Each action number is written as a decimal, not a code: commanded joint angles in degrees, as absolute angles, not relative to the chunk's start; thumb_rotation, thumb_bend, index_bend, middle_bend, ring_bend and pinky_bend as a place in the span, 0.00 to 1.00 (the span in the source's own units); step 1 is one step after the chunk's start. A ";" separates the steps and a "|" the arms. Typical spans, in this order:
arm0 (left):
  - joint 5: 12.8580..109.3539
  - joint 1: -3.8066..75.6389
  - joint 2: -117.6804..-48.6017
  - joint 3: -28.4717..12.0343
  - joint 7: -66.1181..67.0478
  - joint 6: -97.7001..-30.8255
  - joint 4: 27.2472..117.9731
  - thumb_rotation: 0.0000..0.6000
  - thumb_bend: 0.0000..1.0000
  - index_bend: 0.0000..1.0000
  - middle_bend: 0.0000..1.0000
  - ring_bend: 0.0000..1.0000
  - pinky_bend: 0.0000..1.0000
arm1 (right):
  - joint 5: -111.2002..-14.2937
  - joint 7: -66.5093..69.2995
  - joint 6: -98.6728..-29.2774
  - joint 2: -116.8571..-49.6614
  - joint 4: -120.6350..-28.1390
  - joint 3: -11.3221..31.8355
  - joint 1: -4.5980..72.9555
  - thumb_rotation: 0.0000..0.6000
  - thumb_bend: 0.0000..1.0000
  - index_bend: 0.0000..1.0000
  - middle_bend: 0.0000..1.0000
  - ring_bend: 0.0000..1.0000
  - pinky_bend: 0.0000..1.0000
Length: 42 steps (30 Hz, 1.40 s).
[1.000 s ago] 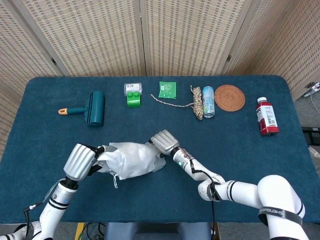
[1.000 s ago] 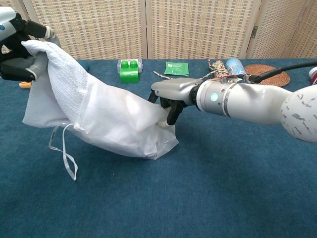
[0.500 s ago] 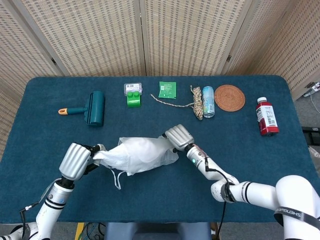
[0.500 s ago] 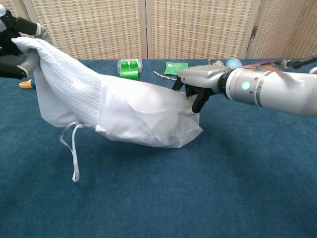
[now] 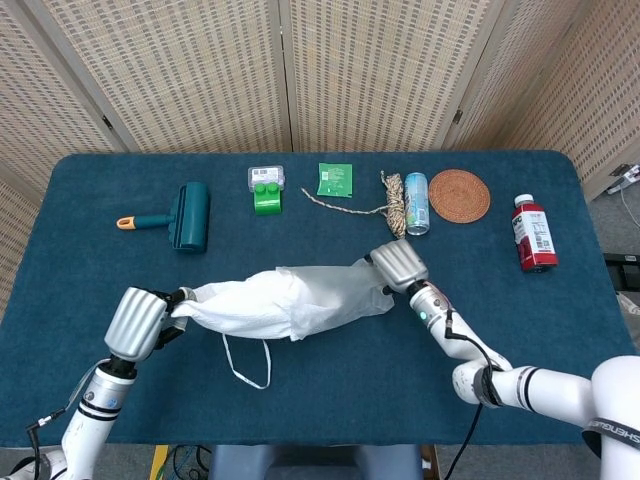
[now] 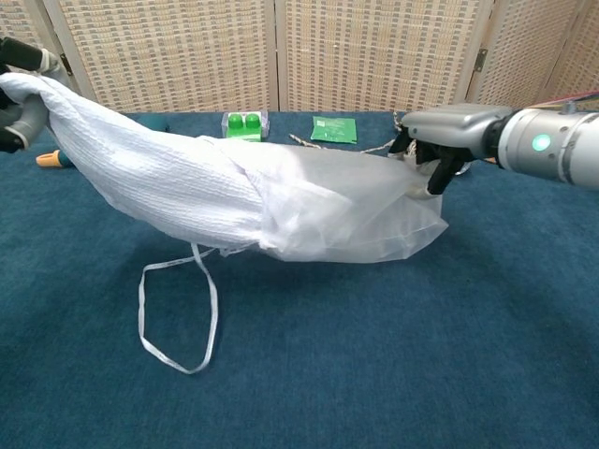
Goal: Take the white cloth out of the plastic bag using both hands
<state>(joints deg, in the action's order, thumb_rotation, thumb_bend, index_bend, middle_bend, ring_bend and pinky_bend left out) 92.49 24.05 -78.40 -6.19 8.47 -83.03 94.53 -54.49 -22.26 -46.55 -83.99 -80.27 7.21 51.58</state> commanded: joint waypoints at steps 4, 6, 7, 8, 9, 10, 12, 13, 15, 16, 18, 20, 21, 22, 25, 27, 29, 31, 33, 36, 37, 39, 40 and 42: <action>92.20 23.92 -78.41 -6.47 8.13 -83.04 94.17 1.00 0.69 0.61 1.00 0.93 1.00 | -53.15 -23.77 -49.12 -80.32 -82.78 6.19 49.18 1.00 0.76 0.71 1.00 1.00 1.00; 92.15 23.97 -78.38 -6.60 8.20 -82.93 94.12 1.00 0.69 0.61 1.00 0.93 1.00 | -52.89 -24.13 -49.73 -79.54 -83.23 6.06 48.66 1.00 0.76 0.71 1.00 1.00 1.00; 92.12 23.98 -78.35 -6.66 8.23 -82.90 94.15 1.00 0.69 0.61 1.00 0.93 1.00 | -52.80 -24.26 -49.92 -79.26 -83.34 6.00 48.46 1.00 0.76 0.71 1.00 1.00 1.00; 92.09 23.98 -78.31 -6.72 8.26 -82.88 94.17 1.00 0.69 0.61 1.00 0.93 1.00 | -52.70 -24.41 -50.08 -79.01 -83.43 5.92 48.27 1.00 0.76 0.71 1.00 1.00 1.00; 92.06 23.97 -78.26 -6.79 8.29 -82.90 94.19 1.00 0.69 0.61 1.00 0.93 1.00 | -52.62 -24.68 -50.25 -78.76 -83.47 5.81 48.11 1.00 0.76 0.71 1.00 1.00 1.00; 91.96 23.95 -78.17 -6.90 8.28 -82.92 94.24 1.00 0.69 0.61 1.00 0.93 1.00 | -52.51 -25.01 -50.53 -78.48 -83.51 5.70 47.88 1.00 0.76 0.71 1.00 1.00 1.00; 91.75 23.88 -77.97 -6.98 8.26 -82.84 94.34 1.00 0.69 0.61 1.00 0.93 1.00 | -52.22 -24.97 -50.83 -78.03 -83.73 5.72 47.43 1.00 0.76 0.71 1.00 1.00 1.00; 91.72 23.87 -77.86 -6.98 8.34 -82.78 94.36 1.00 0.69 0.61 1.00 0.93 1.00 | -52.16 -24.85 -50.93 -77.86 -83.80 5.76 47.24 1.00 0.76 0.71 1.00 1.00 1.00; 91.72 23.84 -77.69 -6.90 8.53 -82.60 94.45 1.00 0.69 0.61 1.00 0.93 1.00 | -52.28 -24.60 -51.20 -77.63 -83.85 5.84 46.87 1.00 0.75 0.71 1.00 1.00 1.00; 91.74 23.84 -77.66 -6.89 8.60 -82.56 94.50 1.00 0.69 0.61 1.00 0.93 1.00 | -52.27 -24.65 -51.27 -77.57 -83.86 5.84 46.76 1.00 0.69 0.70 1.00 1.00 1.00; 92.01 23.88 -77.56 -6.87 8.89 -82.55 94.40 1.00 0.69 0.59 1.00 0.93 1.00 | -51.87 -25.36 -51.26 -77.47 -83.96 5.73 46.69 1.00 0.47 0.63 1.00 1.00 1.00; 92.19 23.88 -77.45 -6.81 9.21 -82.51 94.24 1.00 0.65 0.51 1.00 0.93 1.00 | -50.99 -26.21 -50.93 -77.33 -84.30 5.67 46.81 1.00 0.16 0.45 1.00 1.00 1.00; 92.07 23.83 -77.40 -6.79 9.50 -82.43 94.26 1.00 0.58 0.45 1.00 0.93 1.00 | -50.60 -26.58 -50.86 -77.29 -84.52 5.68 46.86 1.00 0.04 0.32 1.00 1.00 1.00; 91.81 23.77 -77.27 -6.77 10.08 -82.25 94.39 1.00 0.48 0.38 1.00 0.92 1.00 | -50.29 -26.95 -50.95 -77.26 -84.77 5.73 46.88 1.00 0.01 0.25 1.00 1.00 1.00; 90.96 23.56 -77.00 -6.91 11.42 -81.94 94.77 1.00 0.19 0.22 1.00 0.91 1.00 | -50.39 -27.02 -51.49 -77.20 -85.39 5.99 46.71 1.00 0.00 0.04 1.00 1.00 1.00; 90.36 23.34 -76.77 -6.99 12.12 -81.84 95.09 1.00 0.08 0.16 1.00 0.89 1.00 | -51.12 -26.49 -51.96 -76.98 -85.86 6.15 46.40 1.00 0.00 0.00 0.99 0.97 0.99; 89.90 23.12 -76.55 -7.05 12.45 -81.85 95.31 1.00 0.02 0.11 1.00 0.87 1.00 | -51.99 -25.95 -52.51 -76.72 -86.31 6.26 46.05 1.00 0.00 0.00 0.96 0.92 0.96; 89.32 22.87 -76.14 -7.09 13.14 -81.74 95.57 1.00 0.01 0.07 1.00 0.84 1.00 | -53.25 -25.23 -53.34 -76.22 -87.03 6.42 45.56 1.00 0.00 0.00 0.88 0.85 0.91; 88.57 22.56 -75.66 -7.17 13.92 -81.65 95.91 1.00 0.00 0.05 0.98 0.81 0.98 | -54.37 -24.51 -54.27 -75.58 -87.95 6.61 44.98 1.00 0.00 0.00 0.81 0.79 0.87; 87.70 22.13 -75.04 -7.30 14.47 -81.69 96.50 1.00 0.00 0.04 0.90 0.75 0.95 | -55.47 -23.86 -55.30 -74.49 -89.50 6.78 44.24 1.00 0.00 0.00 0.67 0.68 0.84; 87.51 21.93 -74.83 -7.39 14.53 -81.92 96.62 1.00 0.00 0.04 0.85 0.72 0.94 | -56.06 -23.59 -55.95 -73.96 -90.26 6.84 43.84 1.00 0.00 0.00 0.62 0.64 0.84; 87.29 21.62 -74.42 -7.48 14.74 -82.22 96.75 1.00 0.00 0.04 0.77 0.68 0.92 | -57.04 -23.26 -56.97 -73.09 -91.45 6.85 43.18 1.00 0.00 0.00 0.49 0.51 0.80; 87.18 21.37 -74.19 -7.54 14.87 -82.55 96.80 1.00 0.00 0.04 0.73 0.67 0.91 | -57.76 -23.06 -57.68 -72.43 -92.27 6.82 42.70 1.00 0.00 0.00 0.46 0.48 0.78; 86.86 21.02 -73.74 -7.68 15.18 -82.91 96.92 1.00 0.00 0.04 0.67 0.65 0.88 | -58.78 -22.63 -58.65 -71.37 -93.53 6.76 41.94 1.00 0.00 0.00 0.36 0.38 0.72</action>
